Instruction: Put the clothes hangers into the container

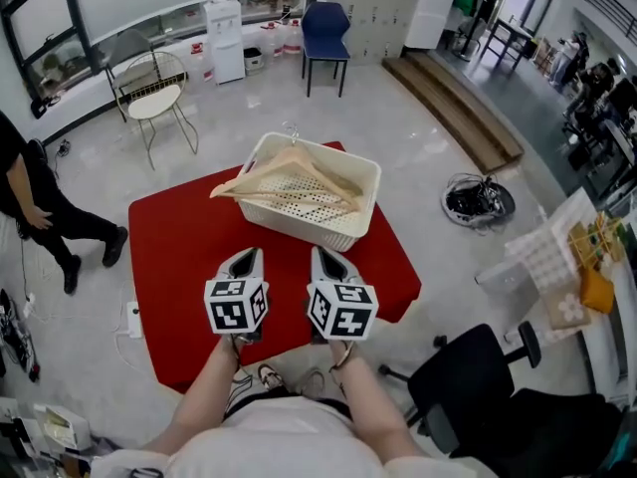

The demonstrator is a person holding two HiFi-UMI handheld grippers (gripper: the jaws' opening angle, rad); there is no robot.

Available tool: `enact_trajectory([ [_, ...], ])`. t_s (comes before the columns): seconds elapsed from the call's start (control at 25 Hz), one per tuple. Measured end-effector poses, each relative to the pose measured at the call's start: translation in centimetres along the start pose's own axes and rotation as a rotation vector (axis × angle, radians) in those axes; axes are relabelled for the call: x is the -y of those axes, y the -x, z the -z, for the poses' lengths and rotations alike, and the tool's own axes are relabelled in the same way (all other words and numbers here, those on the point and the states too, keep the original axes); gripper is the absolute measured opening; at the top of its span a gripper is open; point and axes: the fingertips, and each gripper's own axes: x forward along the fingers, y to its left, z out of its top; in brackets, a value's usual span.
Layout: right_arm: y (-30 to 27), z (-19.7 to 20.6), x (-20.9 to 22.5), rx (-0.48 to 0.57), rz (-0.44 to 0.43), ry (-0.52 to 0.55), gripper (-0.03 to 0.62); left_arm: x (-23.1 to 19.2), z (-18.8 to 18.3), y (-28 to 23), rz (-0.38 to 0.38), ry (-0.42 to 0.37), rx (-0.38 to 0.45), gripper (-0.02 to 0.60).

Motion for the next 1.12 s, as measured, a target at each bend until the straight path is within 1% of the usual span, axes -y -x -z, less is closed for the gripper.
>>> enact_trajectory([
  [0.2,0.7,0.3,0.8,0.000,-0.004,-0.001,0.015,1.1,0.4,0.1,0.002,0.003,0.004,0.011],
  [0.28,1.0,0.1,0.9,0.012,0.003,0.020,0.015,1.3,0.4,0.3,-0.003,0.006,0.007,0.011],
  [0.36,1.2,-0.3,0.9,0.025,0.006,0.041,0.015,1.2,0.3,0.7,-0.014,0.009,0.012,0.011],
  [0.64,1.2,-0.6,0.7,0.017,-0.023,0.041,0.015,0.9,0.0,1.6,-0.053,0.003,0.023,0.011],
  [1.12,1.3,-0.9,1.3,0.014,-0.027,0.047,0.015,1.1,0.0,1.8,-0.066,-0.008,0.023,0.011],
])
